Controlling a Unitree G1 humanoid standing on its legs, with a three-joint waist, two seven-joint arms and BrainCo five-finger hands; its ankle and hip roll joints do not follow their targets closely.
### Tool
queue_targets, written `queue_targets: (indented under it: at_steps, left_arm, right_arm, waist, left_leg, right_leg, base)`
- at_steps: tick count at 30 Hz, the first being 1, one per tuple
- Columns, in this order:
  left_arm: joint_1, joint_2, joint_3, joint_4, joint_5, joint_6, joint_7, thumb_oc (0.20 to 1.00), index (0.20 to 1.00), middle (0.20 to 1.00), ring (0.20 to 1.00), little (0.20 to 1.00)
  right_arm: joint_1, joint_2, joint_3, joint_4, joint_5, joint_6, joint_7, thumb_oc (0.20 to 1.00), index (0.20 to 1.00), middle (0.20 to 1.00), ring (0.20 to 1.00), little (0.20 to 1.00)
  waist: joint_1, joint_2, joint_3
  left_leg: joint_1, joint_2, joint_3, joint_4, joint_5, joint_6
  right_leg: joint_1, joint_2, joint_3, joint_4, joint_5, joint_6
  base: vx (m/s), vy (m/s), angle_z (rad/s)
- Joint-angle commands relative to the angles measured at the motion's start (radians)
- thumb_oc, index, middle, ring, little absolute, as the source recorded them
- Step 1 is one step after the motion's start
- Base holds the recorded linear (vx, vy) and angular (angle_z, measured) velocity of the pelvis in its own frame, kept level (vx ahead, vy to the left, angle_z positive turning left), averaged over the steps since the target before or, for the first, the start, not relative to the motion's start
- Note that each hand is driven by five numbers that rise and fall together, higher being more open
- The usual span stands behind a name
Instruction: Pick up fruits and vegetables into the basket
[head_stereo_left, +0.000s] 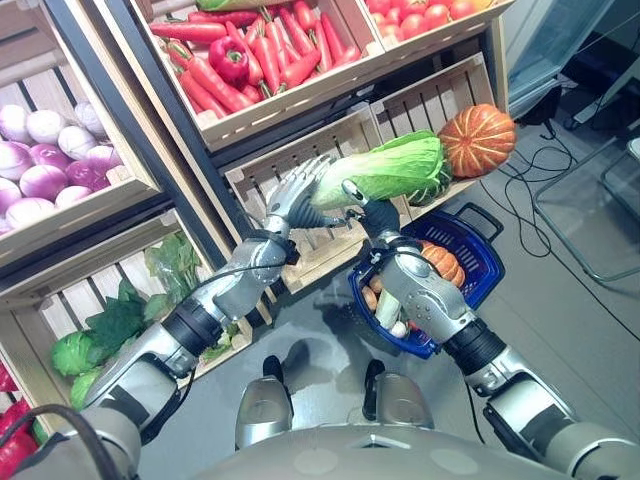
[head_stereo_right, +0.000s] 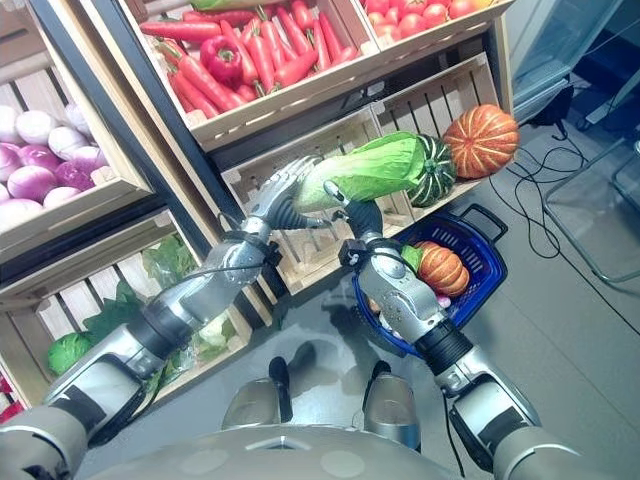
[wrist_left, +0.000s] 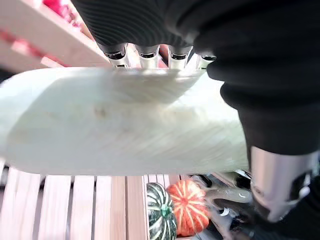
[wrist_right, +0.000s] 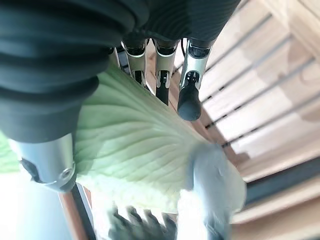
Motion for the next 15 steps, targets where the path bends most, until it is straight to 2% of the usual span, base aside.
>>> queue_targets:
  at_steps: [1, 3, 5, 9, 15]
  left_arm:
    - [0.072, 0.094, 0.069, 0.002, -0.079, -0.056, 0.04, 1.0, 1.0, 1.0, 1.0, 1.0]
    - [0.138, 0.118, 0.131, 0.023, -0.111, -0.111, 0.061, 1.0, 1.0, 1.0, 1.0, 1.0]
    - [0.162, 0.12, 0.15, 0.032, -0.125, -0.123, 0.068, 1.0, 1.0, 1.0, 1.0, 1.0]
    - [0.239, 0.112, 0.198, 0.093, -0.181, -0.186, 0.089, 1.0, 1.0, 1.0, 1.0, 1.0]
    - [0.294, 0.101, 0.21, 0.123, -0.219, -0.228, 0.071, 1.0, 1.0, 1.0, 1.0, 1.0]
  right_arm:
    - [-0.108, -0.035, -0.226, -0.181, -0.088, -0.189, 0.015, 0.2, 0.2, 0.2, 0.2, 0.2]
    - [-0.074, -0.091, -0.311, -0.195, -0.134, -0.222, 0.009, 0.2, 0.2, 0.2, 0.2, 0.2]
    - [-0.06, -0.113, -0.337, -0.196, -0.159, -0.24, -0.006, 0.2, 0.2, 0.2, 0.2, 0.2]
    - [-0.014, -0.187, -0.439, -0.195, -0.239, -0.27, -0.053, 0.2, 0.2, 0.2, 0.2, 0.2]
    - [0.017, -0.246, -0.499, -0.172, -0.291, -0.258, -0.119, 0.2, 0.2, 0.2, 0.2, 0.2]
  waist:
    - [-0.018, -0.025, 0.124]
    - [-0.024, -0.011, 0.164]
    - [-0.028, -0.005, 0.178]
    - [-0.048, 0.015, 0.233]
    - [-0.061, 0.037, 0.236]
  left_leg:
    - [0.006, -0.02, 0.032, 0.082, -0.161, 0.049]
    - [-0.035, -0.019, 0.028, 0.105, -0.152, 0.047]
    - [-0.052, -0.018, 0.027, 0.115, -0.15, 0.046]
    - [-0.11, -0.018, 0.027, 0.147, -0.145, 0.038]
    - [-0.204, -0.02, 0.029, 0.166, -0.124, 0.03]
  right_leg:
    - [0.013, -0.02, 0.016, -0.046, 0.02, 0.05]
    - [-0.031, -0.018, 0.013, -0.009, 0.016, 0.036]
    - [-0.051, -0.018, 0.011, 0.008, 0.012, 0.031]
    - [-0.123, -0.015, 0.009, 0.071, -0.01, 0.011]
    - [-0.236, -0.011, 0.009, 0.135, -0.031, -0.009]
  base:
    - [-0.23, -0.022, -0.01]
    - [-0.2, -0.024, -0.02]
    - [-0.11, -0.022, -0.01]
    - [-0.12, -0.013, -0.02]
    - [-0.07, -0.02, -0.02]
